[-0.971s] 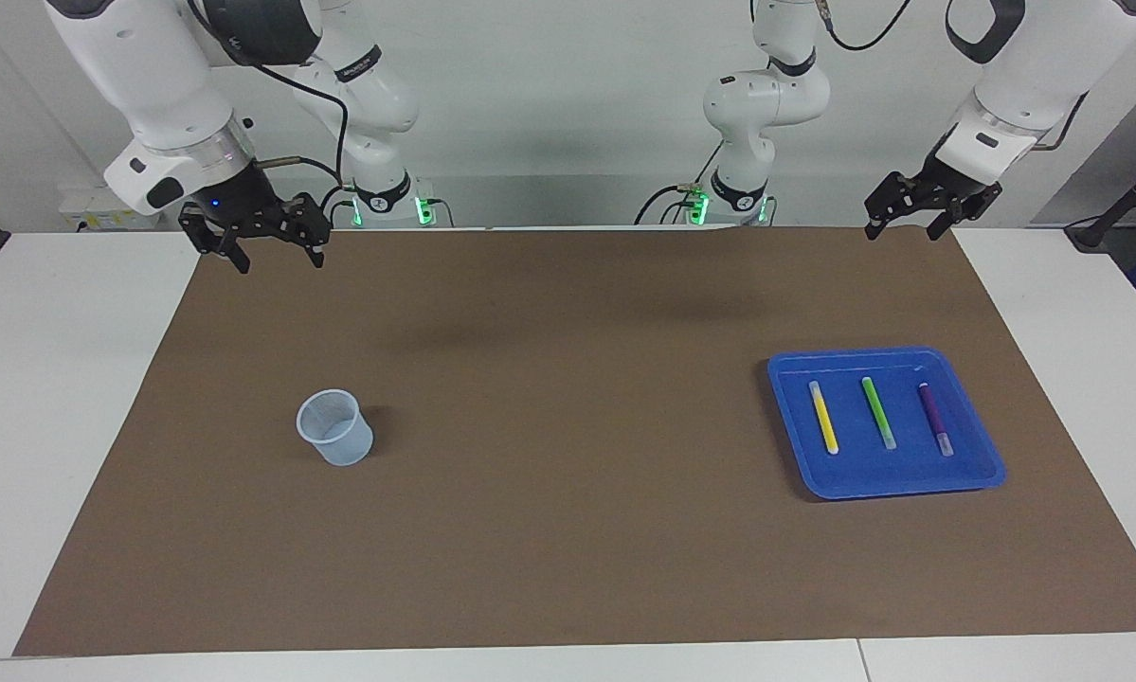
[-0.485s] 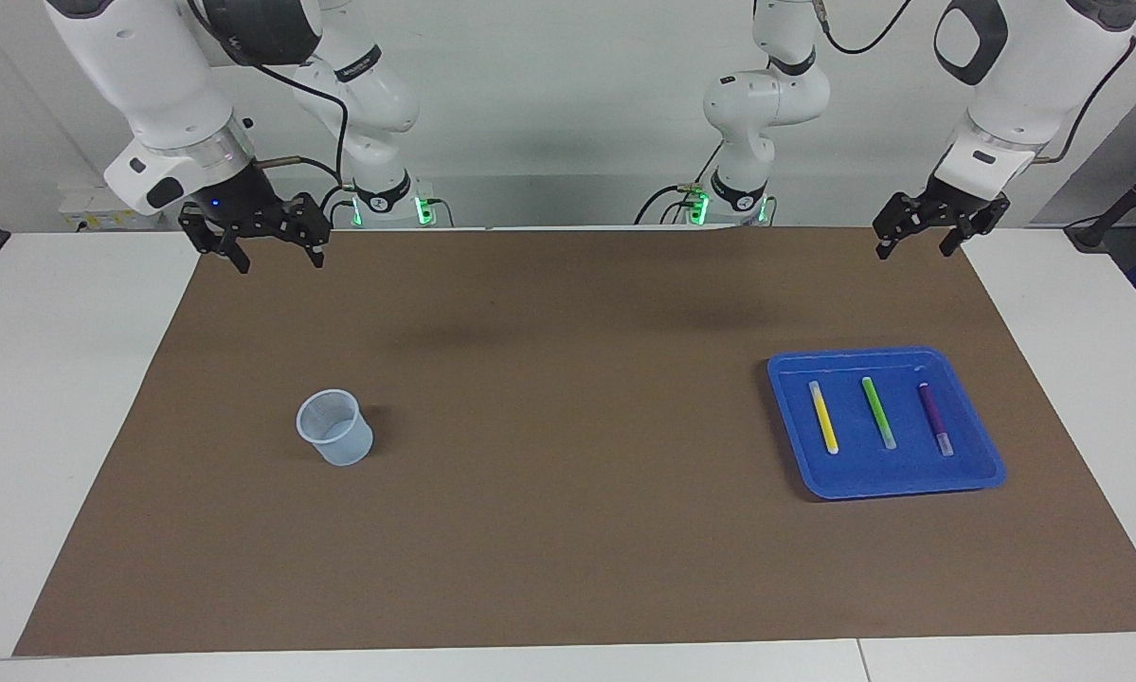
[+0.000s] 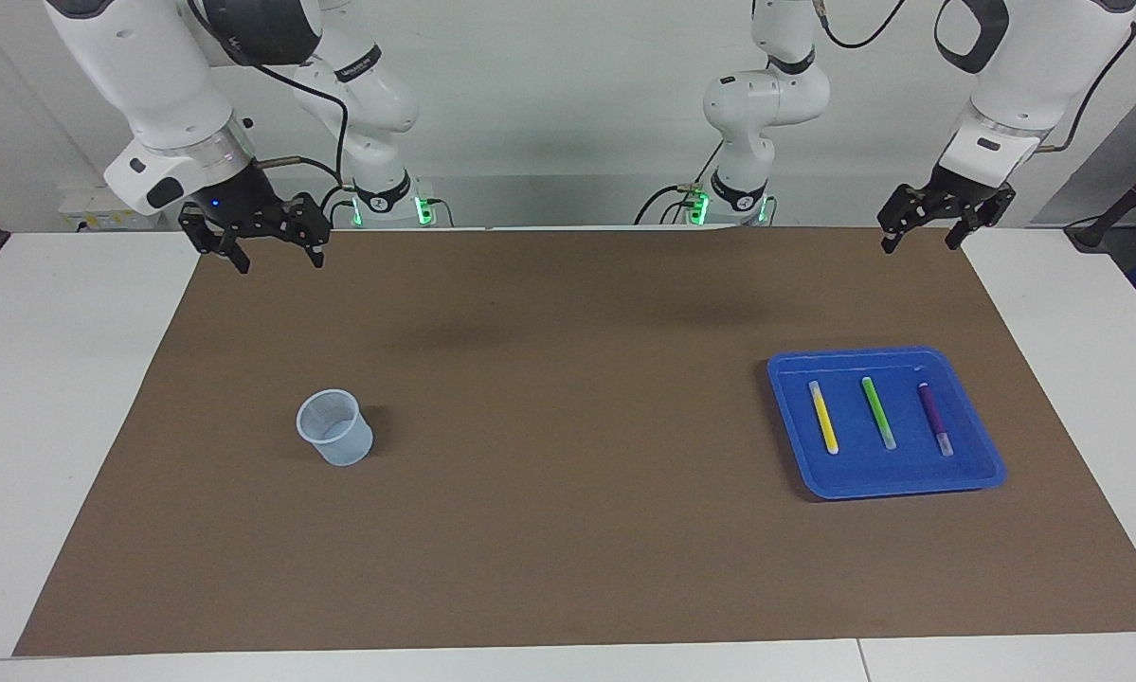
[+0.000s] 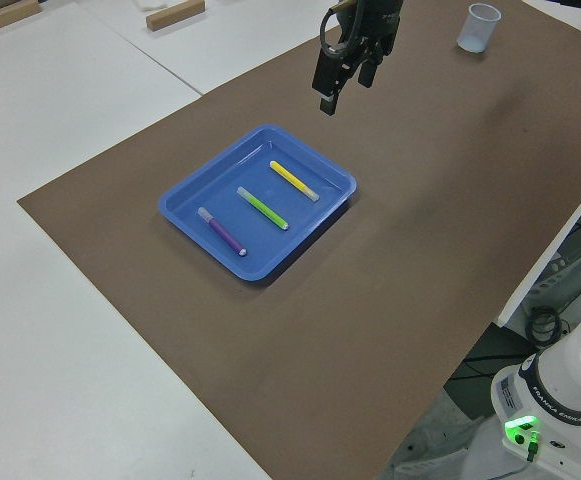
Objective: Right arm passes pens to left for tray arrangement
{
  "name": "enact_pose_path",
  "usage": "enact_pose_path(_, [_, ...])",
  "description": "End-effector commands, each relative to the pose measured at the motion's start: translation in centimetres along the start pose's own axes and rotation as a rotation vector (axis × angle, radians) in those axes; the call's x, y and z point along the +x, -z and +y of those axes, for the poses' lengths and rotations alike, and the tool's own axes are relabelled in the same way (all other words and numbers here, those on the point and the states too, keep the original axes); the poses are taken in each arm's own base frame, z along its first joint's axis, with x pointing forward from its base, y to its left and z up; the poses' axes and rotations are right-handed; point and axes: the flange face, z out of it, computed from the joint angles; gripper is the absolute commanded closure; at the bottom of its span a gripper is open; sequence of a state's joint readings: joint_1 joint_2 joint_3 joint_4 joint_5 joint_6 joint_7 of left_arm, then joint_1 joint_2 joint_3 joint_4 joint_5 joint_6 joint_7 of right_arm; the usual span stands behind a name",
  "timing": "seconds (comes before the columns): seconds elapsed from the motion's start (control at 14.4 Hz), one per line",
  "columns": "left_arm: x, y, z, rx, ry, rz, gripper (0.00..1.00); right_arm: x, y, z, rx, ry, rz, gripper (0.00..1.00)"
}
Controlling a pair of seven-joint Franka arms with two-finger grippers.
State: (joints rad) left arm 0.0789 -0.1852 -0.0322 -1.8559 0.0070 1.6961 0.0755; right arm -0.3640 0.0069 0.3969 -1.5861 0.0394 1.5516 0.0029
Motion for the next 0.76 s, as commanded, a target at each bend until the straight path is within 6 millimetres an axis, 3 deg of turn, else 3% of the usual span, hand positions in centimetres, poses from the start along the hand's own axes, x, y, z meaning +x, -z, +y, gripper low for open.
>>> enact_pose_path(0.0, [-0.43, 0.46, 0.13, 0.02, -0.01, 0.004, 0.0, -0.74, 0.13, 0.07, -0.021, 0.009, -0.003, 0.0])
enact_pose_path(0.69, [-0.4, 0.47, 0.52, 0.018, -0.016, 0.004, 0.0, -0.77, 0.09, -0.01, -0.021, 0.011, -0.007, 0.0])
